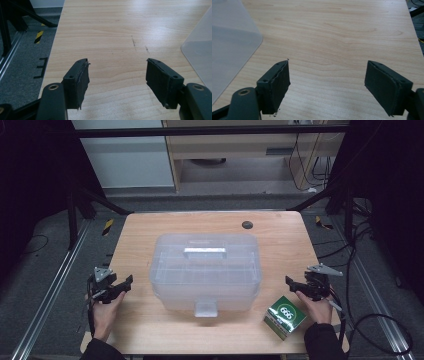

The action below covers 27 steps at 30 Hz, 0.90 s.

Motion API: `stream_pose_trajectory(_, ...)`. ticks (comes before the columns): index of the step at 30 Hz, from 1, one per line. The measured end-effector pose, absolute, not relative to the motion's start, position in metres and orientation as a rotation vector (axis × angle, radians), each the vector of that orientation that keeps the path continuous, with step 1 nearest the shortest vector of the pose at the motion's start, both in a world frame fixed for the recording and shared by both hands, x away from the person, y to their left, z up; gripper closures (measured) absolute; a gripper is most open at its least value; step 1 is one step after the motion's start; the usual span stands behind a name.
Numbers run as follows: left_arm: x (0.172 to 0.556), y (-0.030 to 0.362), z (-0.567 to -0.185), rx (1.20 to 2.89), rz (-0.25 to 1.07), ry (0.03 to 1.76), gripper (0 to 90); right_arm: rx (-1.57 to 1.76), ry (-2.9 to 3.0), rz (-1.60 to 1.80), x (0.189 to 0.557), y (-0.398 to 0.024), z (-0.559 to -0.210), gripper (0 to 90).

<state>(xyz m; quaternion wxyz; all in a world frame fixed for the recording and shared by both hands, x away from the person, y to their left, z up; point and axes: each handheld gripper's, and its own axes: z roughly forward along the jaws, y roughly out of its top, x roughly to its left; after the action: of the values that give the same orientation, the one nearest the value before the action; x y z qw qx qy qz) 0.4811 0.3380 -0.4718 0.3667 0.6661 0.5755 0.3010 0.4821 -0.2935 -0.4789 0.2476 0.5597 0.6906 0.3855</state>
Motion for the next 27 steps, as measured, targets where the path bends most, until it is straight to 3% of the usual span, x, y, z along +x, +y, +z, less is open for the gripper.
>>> stream_pose_trajectory(12, 0.482, 0.342, -0.435, 1.691, 0.679, 1.321, 31.5, 1.423, 1.921, 1.023, 0.472, -0.286, -0.467, 19.6)
stream_pose_trajectory(27, 0.491, 0.342, -0.407, 1.725, 0.66, 1.212, 31.2, 1.392, 1.907, 1.041, 0.473, -0.28, -0.456, 20.1)
